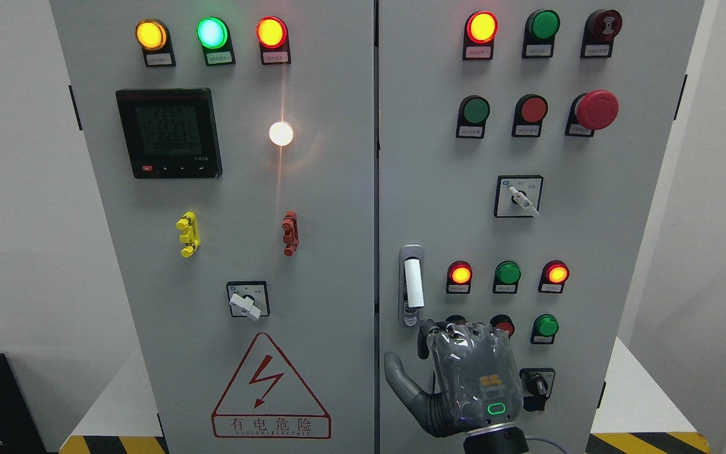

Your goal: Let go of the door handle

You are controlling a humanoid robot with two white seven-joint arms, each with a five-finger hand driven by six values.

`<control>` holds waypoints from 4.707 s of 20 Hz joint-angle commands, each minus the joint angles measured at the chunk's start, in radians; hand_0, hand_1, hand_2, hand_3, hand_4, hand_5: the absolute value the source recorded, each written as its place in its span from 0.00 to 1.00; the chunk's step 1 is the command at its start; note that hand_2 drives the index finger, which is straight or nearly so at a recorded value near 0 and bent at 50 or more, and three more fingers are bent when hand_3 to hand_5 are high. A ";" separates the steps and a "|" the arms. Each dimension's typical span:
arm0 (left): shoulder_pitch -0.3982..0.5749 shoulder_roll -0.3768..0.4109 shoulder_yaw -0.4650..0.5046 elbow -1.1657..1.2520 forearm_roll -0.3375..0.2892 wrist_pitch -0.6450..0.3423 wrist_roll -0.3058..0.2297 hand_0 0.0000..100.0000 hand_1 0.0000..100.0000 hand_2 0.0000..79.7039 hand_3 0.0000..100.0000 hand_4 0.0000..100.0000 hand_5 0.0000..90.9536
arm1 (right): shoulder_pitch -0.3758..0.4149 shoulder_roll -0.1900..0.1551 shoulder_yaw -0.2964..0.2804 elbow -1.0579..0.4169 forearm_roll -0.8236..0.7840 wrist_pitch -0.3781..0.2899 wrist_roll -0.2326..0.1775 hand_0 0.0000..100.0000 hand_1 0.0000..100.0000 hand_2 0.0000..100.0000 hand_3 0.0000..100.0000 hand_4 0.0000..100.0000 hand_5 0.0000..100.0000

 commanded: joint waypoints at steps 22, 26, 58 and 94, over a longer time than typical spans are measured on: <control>-0.026 0.000 0.000 0.029 0.000 0.000 0.001 0.12 0.56 0.00 0.00 0.00 0.00 | -0.135 0.002 -0.005 0.082 0.002 0.078 0.037 0.35 0.26 0.95 1.00 1.00 1.00; -0.026 0.000 0.000 0.029 0.000 0.000 0.001 0.12 0.56 0.00 0.00 0.00 0.00 | -0.138 0.002 -0.005 0.091 0.001 0.085 0.036 0.34 0.27 0.95 1.00 1.00 1.00; -0.026 0.000 0.000 0.029 0.000 0.000 0.001 0.12 0.56 0.00 0.00 0.00 0.00 | -0.158 0.005 -0.004 0.106 0.002 0.103 0.028 0.37 0.36 0.94 1.00 1.00 1.00; -0.026 0.000 0.000 0.029 0.000 0.000 0.001 0.12 0.56 0.00 0.00 0.00 0.00 | -0.152 0.009 -0.005 0.097 0.006 0.117 0.013 0.45 0.40 0.94 1.00 1.00 1.00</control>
